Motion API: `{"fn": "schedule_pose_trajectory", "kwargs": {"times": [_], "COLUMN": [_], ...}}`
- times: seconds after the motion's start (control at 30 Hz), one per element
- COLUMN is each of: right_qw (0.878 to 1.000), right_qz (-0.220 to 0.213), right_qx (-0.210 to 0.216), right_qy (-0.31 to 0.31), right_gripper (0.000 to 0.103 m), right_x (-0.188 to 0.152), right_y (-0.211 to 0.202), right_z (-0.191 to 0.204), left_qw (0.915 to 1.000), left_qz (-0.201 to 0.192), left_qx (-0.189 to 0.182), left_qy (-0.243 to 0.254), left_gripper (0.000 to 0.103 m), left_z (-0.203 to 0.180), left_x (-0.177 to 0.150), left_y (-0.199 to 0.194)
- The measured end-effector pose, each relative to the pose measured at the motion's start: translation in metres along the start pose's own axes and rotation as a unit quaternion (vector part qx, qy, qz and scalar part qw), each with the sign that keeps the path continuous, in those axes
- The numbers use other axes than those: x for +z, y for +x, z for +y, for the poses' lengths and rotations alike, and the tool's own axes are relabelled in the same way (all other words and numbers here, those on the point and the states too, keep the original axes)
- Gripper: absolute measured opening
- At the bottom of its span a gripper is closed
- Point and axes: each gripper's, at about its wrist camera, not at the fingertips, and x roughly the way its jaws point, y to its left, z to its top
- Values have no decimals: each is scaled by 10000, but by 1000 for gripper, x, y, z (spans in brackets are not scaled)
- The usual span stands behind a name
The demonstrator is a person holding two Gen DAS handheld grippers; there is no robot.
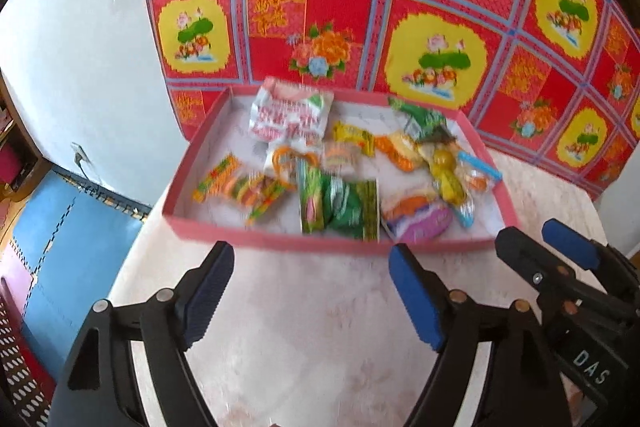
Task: Organize snacks
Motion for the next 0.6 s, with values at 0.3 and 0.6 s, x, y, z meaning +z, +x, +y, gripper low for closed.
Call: {"fn": "schedule_pose_trajectory", "kwargs": {"times": [0.3, 0.6], "right_qw": [9996, 9979], "right_qz": [210, 520], "right_qx": [-166, -392], "right_qy": [33, 55], "right_gripper": [78, 78], "right_x": [-26, -45], "right_y": [-4, 5], "right_z": [-8, -12], "left_qw": [9995, 9983], "left_qz": [294, 541], "left_qx": [43, 119], "left_qy": [94, 197], "left_gripper": [85, 85], "left_z": [-1, -6], "left_x": [-31, -45], "left_y": [4, 10]}}
